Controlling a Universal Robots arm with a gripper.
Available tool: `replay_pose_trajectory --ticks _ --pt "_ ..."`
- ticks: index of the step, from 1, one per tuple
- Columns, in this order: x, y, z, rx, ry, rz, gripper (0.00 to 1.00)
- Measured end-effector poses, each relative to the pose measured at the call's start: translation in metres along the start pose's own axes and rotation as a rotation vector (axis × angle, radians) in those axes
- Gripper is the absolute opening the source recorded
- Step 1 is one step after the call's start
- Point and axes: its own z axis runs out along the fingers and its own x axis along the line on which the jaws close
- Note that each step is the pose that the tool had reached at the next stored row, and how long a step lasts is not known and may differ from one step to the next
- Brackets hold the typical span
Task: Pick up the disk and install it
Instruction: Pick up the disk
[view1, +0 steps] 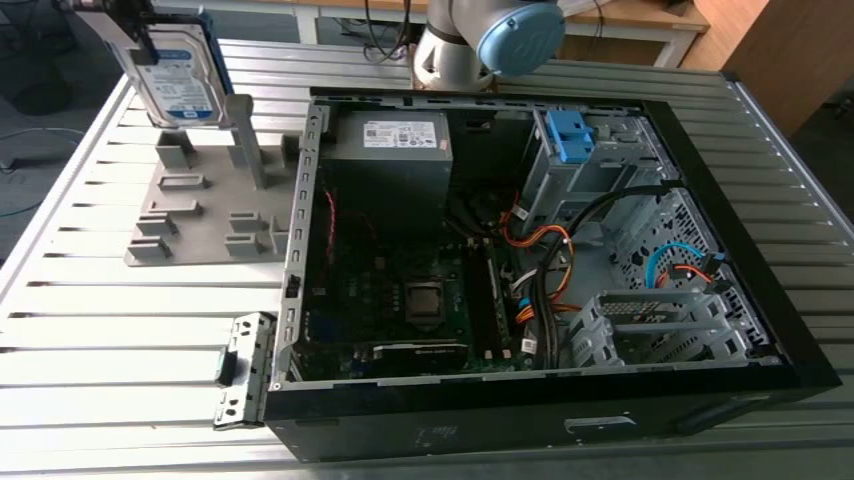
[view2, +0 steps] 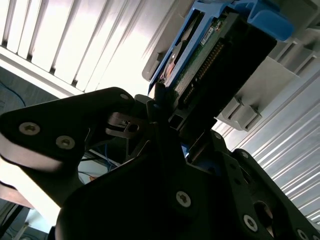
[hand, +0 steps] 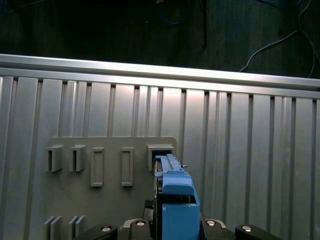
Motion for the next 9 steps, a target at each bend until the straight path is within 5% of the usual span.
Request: replay_pose_trajectory --ticks 9 --pt "-0.0004 0.0002 -0.0051 -0.0001 -0.0002 0.000 0.36"
